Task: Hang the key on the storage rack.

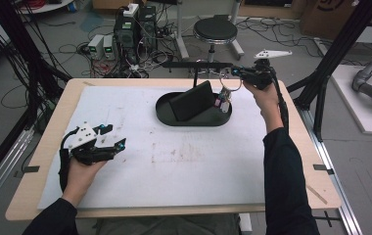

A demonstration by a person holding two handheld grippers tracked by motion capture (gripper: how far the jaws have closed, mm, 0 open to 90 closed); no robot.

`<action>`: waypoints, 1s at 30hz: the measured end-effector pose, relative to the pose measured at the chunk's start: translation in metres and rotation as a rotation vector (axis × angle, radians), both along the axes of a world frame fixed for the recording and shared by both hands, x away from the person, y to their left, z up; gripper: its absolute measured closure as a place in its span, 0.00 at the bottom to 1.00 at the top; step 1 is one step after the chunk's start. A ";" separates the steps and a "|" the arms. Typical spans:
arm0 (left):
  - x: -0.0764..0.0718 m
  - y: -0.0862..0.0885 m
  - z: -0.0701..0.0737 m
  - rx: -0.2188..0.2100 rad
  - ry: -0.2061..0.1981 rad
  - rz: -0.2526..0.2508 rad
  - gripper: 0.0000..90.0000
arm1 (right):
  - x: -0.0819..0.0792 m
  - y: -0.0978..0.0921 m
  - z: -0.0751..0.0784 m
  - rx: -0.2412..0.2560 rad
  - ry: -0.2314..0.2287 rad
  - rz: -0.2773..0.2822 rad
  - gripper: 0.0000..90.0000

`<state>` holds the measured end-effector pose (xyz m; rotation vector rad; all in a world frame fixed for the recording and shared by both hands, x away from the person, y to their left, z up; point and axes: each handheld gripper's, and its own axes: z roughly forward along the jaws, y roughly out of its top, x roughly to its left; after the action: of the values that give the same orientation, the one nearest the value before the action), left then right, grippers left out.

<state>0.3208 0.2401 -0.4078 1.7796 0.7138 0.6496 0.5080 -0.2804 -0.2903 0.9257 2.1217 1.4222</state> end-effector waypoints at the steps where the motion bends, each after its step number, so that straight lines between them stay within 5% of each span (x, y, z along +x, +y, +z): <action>1: 0.000 0.000 0.000 0.000 0.000 -0.001 0.32 | 0.002 0.000 -0.001 -0.003 0.001 -0.002 0.98; 30: -0.004 0.007 -0.003 -0.001 0.007 0.011 0.32 | 0.021 -0.003 -0.021 0.025 0.037 -0.047 0.98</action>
<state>0.3169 0.2469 -0.4110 1.7792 0.7292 0.6511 0.5286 -0.2830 -0.3116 1.0121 2.0986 1.4214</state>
